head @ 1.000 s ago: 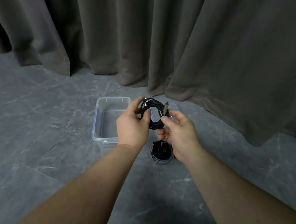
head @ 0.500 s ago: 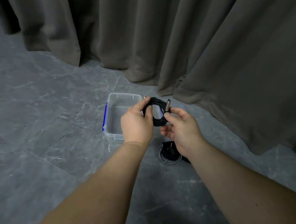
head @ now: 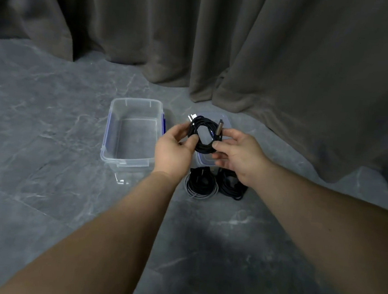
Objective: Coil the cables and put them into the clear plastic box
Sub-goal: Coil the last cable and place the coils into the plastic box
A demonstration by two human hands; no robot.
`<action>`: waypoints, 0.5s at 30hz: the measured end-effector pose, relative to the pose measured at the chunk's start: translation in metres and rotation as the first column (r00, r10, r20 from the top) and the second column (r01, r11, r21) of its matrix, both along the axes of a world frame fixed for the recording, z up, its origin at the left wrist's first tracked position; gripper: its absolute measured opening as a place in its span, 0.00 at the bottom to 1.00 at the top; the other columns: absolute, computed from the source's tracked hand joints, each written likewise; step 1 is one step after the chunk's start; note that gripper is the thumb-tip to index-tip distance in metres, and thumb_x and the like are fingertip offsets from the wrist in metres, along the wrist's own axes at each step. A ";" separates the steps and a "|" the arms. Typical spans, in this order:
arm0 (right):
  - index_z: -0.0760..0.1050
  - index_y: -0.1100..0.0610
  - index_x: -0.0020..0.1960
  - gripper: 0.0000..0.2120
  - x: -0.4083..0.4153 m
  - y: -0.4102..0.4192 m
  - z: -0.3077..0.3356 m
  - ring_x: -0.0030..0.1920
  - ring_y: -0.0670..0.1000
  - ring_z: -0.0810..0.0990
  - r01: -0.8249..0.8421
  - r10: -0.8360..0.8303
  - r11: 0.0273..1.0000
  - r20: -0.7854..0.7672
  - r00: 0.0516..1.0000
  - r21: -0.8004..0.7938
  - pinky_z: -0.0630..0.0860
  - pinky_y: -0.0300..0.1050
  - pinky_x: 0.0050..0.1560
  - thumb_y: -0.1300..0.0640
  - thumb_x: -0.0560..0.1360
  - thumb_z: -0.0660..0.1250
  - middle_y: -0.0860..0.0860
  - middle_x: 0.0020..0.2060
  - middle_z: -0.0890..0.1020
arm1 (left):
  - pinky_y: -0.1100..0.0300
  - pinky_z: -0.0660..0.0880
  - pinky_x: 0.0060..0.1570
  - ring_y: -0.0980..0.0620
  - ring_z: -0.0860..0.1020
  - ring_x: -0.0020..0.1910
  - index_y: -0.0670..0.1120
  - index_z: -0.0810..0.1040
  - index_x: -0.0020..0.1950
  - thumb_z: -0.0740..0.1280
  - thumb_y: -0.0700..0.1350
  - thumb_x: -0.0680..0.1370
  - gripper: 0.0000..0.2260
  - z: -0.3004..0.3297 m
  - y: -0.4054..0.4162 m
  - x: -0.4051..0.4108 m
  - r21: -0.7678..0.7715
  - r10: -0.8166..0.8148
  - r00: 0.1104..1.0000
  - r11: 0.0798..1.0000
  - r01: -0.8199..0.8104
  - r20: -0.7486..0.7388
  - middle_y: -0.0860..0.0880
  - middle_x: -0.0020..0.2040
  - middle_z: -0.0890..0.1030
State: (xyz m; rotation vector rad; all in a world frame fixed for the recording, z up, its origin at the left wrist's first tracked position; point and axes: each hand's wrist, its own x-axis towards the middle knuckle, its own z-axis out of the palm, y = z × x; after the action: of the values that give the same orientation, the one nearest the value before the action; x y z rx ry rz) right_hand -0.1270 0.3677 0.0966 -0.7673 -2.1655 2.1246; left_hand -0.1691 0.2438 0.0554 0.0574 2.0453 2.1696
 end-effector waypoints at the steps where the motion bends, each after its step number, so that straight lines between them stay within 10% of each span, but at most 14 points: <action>1: 0.75 0.54 0.52 0.10 -0.003 0.008 -0.004 0.32 0.48 0.75 -0.030 0.029 0.999 0.026 0.999 0.030 0.75 0.41 0.32 0.67 0.76 0.66 0.53 0.38 0.79 | 0.48 0.77 0.61 0.50 0.81 0.56 0.52 0.78 0.53 0.68 0.37 0.77 0.11 -0.003 0.005 -0.002 0.014 -0.001 1.000 1.000 0.000 0.029 0.48 0.55 0.82; 10: 0.72 0.59 0.56 0.11 -0.004 0.052 -0.066 0.33 0.47 0.75 -0.021 0.025 0.999 0.105 0.994 -0.039 0.75 0.40 0.37 0.67 0.76 0.66 0.52 0.37 0.78 | 0.68 0.76 0.36 0.53 0.79 0.42 0.48 0.79 0.60 0.62 0.37 0.81 0.11 -0.032 0.031 0.007 -0.147 -0.062 0.981 0.985 0.090 0.181 0.52 0.44 0.83; 15: 0.72 0.58 0.57 0.11 0.012 0.081 -0.089 0.33 0.47 0.74 0.066 -0.049 0.990 0.134 0.990 -0.124 0.75 0.37 0.33 0.67 0.76 0.65 0.51 0.38 0.77 | 0.54 0.78 0.56 0.47 0.82 0.49 0.44 0.80 0.52 0.61 0.35 0.81 0.09 -0.047 0.061 0.014 -0.207 -0.072 0.972 0.971 0.120 0.223 0.44 0.50 0.84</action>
State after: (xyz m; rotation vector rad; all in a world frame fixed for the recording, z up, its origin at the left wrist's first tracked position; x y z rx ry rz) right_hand -0.1153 0.4490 0.0072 -0.9928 -2.0529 2.2626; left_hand -0.1554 0.3043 0.0084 -0.0975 2.0939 1.7954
